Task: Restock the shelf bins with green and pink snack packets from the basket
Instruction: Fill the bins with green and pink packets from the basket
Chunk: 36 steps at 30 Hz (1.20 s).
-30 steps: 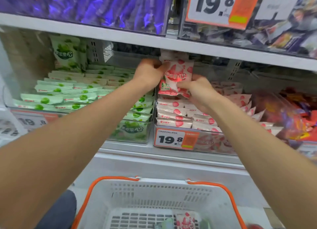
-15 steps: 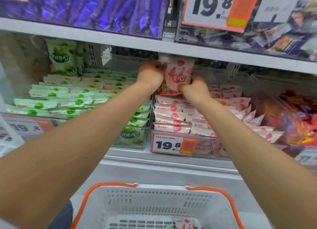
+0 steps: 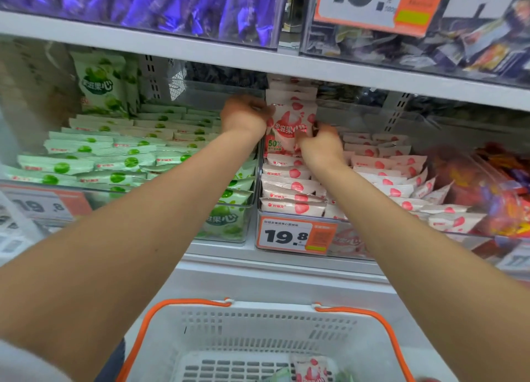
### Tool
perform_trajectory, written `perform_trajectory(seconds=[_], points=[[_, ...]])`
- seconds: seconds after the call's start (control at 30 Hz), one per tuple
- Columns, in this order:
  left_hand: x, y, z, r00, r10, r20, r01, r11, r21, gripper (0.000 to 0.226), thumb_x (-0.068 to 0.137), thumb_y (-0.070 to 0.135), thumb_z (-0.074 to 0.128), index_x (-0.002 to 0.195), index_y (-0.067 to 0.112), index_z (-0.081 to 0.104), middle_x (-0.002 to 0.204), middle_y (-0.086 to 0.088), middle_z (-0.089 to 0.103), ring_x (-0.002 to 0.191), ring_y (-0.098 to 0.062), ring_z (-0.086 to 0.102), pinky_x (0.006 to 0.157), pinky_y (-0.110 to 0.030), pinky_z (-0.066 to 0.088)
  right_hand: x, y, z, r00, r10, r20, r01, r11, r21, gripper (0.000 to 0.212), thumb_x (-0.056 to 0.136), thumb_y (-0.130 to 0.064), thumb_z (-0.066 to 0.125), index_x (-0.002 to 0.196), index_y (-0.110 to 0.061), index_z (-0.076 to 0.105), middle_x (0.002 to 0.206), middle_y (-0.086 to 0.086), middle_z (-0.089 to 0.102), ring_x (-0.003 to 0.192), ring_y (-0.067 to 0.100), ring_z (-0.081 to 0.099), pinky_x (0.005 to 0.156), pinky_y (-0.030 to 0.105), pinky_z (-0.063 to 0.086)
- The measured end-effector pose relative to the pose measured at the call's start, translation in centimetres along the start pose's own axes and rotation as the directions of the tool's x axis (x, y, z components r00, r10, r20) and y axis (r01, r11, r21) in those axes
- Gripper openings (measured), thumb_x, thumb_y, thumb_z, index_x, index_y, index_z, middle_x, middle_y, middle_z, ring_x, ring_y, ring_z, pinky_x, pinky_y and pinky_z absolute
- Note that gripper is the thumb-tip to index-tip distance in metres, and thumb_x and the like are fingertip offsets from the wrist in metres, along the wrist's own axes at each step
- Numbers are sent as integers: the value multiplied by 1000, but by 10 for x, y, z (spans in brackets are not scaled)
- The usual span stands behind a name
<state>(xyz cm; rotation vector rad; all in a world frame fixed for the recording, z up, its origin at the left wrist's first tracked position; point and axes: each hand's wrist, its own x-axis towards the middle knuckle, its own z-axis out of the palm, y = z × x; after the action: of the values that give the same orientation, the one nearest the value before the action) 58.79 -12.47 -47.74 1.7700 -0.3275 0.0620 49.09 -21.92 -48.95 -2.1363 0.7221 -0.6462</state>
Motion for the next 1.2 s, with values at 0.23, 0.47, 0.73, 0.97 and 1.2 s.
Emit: perform_trajectory(seconds=[0.23,0.47,0.73,0.97,1.2], points=[[-4,-1,-6,998,42,45,-43,999,25,17,85,26,75,92,11,71,90,-5,70,84,-16,64,85,-26,53,-1,1,-2,999,-27,23,27,1000,8,18,89,-29,57,100,-15,62,99,8,68,92,28,65,85,43,55],[-63,13,-33,996,84,39,-90,977,192,21,86,34,72,94,18,61,85,5,62,82,-15,60,79,-29,50,-33,9,-29,991,-134,2,130,955,-267,34,91,-32,61,118,-11,58,115,8,61,109,28,56,99,44,47],[-188,9,-57,988,16,152,-70,931,359,20,90,23,54,72,16,55,70,1,61,71,-21,60,64,-32,49,-153,40,-66,920,-391,-28,367,885,-287,18,86,-8,55,98,-11,69,96,5,65,94,23,57,81,34,46],[-268,-113,-64,696,-557,453,145,728,670,16,86,18,65,79,4,69,99,-13,71,100,-29,68,85,-38,55,-256,174,-14,825,132,549,104,920,-378,22,90,-10,51,103,-14,68,106,3,67,87,18,60,81,31,51],[-283,-159,-39,551,-664,506,-9,601,799,13,91,15,52,90,12,64,91,-6,62,85,-21,57,79,-29,50,-309,302,9,577,547,607,48,719,-694,17,98,-17,46,87,-10,58,95,7,63,87,18,55,102,32,43]])
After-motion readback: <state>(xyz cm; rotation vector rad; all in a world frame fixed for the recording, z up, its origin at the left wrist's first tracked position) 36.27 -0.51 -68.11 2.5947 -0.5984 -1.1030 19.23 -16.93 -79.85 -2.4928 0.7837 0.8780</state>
